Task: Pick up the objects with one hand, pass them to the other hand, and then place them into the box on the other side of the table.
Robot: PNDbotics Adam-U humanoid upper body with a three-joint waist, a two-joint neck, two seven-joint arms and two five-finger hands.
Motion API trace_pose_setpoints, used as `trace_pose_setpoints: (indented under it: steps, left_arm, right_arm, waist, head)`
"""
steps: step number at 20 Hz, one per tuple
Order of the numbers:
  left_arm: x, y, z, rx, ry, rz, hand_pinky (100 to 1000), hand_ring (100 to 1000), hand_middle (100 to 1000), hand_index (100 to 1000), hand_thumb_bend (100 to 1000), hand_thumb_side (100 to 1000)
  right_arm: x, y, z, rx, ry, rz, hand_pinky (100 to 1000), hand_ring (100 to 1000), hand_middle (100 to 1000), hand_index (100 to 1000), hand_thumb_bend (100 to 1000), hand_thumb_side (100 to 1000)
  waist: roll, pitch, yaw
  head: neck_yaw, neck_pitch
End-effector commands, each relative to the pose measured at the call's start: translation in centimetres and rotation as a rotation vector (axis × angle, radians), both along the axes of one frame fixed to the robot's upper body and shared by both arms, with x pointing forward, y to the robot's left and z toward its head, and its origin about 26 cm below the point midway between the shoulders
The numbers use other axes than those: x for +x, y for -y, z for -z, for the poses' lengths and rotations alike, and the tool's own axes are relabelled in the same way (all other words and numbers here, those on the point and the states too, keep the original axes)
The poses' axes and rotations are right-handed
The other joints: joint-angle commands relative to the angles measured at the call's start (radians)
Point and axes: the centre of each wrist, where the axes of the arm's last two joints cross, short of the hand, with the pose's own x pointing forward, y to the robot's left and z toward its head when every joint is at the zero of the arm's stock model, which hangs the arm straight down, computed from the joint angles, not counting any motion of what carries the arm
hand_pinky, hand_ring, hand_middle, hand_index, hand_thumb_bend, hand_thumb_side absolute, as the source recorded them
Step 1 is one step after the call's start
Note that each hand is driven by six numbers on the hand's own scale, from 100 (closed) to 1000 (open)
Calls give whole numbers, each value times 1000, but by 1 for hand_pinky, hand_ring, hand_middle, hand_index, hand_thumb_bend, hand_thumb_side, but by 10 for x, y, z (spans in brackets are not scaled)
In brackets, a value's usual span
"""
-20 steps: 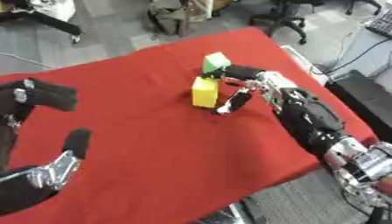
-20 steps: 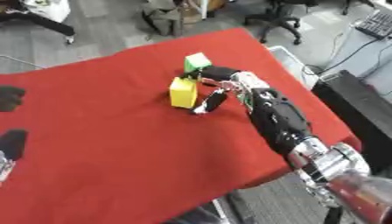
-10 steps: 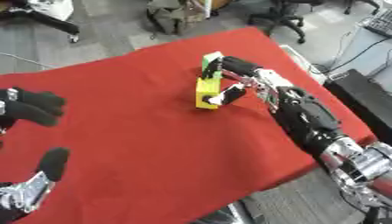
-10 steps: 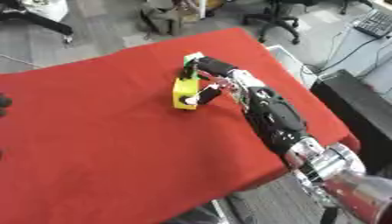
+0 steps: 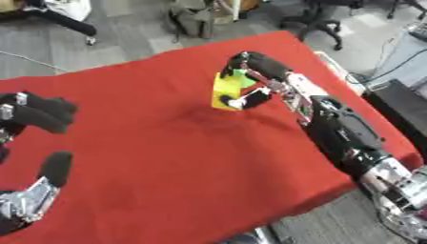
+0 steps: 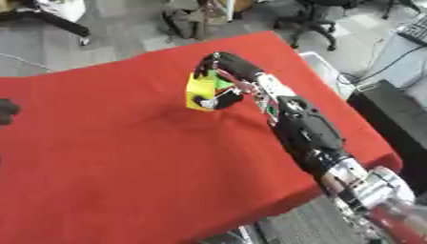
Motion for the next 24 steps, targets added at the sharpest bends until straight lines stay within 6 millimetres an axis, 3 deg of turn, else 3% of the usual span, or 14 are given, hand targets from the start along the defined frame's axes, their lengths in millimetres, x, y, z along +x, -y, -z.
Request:
trace_pose_setpoints:
  steps: [1,6,10,18,20,22,24]
  left_arm:
    - [1,-17,-7,-17,4,-90,927,741,588,618,223,238]
    - [-1,-27,3,-40,-79,-196,943,741,584,604,190,278]
    - [-6,-22,14,-35,-187,-196,953,735,580,594,181,317]
    - [-9,-2,12,2,-311,-102,961,748,601,607,218,343]
    - [-10,2,12,18,-322,-86,964,758,618,621,244,352]
    - [-11,5,13,37,-326,-73,969,772,645,647,331,373]
    - [-12,7,13,58,-317,-69,975,792,676,668,410,380]
  right_arm:
    - [-2,-14,-22,62,114,-95,798,667,447,645,261,303]
    - [-13,-39,-28,192,226,-260,786,669,453,650,256,281]
    - [-22,-69,-32,292,296,-412,793,671,456,653,246,280]
    - [-45,-121,-56,384,360,-653,785,671,465,660,242,274]
    - [-70,-134,-79,389,387,-687,785,671,465,660,240,275]
    - [-100,-144,-104,396,374,-703,787,670,464,660,238,276]
    - [-116,-148,-118,399,341,-722,787,671,465,661,235,277]
  waist:
    - [1,-22,-8]
    - [2,-22,-24]
    - [2,-21,-38]
    - [0,-20,-50]
    - [-1,-18,-50]
    - [-1,-17,-50]
    - [-1,-17,-50]
  head:
    - [124,-11]
    - [237,-13]
    - [277,-9]
    - [274,-5]
    - [266,-5]
    - [255,-5]
    - [246,-3]
